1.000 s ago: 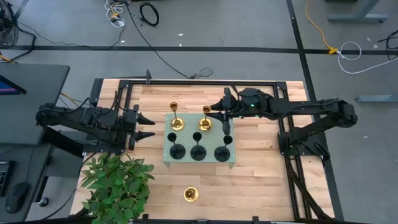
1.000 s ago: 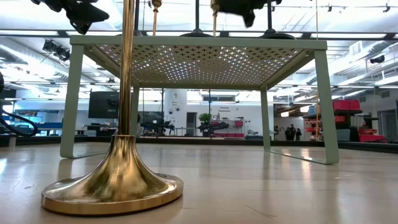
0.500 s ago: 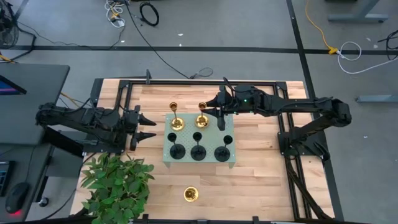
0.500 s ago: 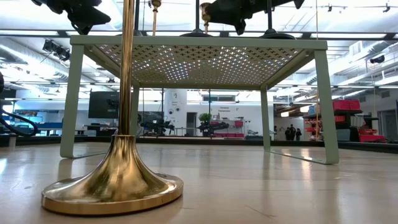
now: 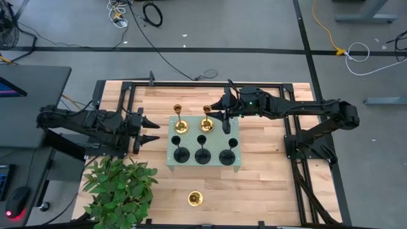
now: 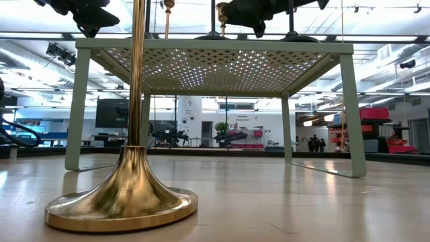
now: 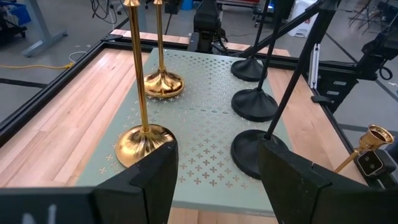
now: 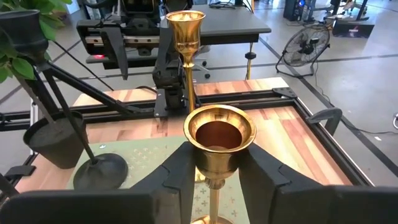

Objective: Pick & Place candle stick holders
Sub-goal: Put the bottom right golden candle holder aligned with the black candle holder on the shelf

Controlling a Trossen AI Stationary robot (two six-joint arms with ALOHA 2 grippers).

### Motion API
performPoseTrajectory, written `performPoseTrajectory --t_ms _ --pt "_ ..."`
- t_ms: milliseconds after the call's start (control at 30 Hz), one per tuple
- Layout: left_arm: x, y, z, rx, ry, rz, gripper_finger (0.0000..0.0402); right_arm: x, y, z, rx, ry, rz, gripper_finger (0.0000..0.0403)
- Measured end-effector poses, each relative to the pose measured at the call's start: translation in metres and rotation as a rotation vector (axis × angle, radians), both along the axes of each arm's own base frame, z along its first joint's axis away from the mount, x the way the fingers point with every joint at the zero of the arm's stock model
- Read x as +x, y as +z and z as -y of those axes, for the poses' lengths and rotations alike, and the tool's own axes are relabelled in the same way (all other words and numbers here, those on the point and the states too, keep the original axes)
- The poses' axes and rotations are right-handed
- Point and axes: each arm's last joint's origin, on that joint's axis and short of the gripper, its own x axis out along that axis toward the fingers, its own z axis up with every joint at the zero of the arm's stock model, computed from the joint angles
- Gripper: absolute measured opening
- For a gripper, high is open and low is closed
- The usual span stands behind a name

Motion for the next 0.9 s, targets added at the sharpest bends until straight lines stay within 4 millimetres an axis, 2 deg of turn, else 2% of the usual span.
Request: performPoseTrajectory --t_ms 267,900 --pt "0.0 0.0 0.0 0.001 0.0 0.0 0.0218 0.0 0.0 0.0 0.0 0.0 0.0 0.0134" --pt "0.0 0.0 0.0 0.003 -0.001 0.0 0.0218 -0.0001 -0.0006 -0.0008 0.013 0.016 -0.006 0.0135"
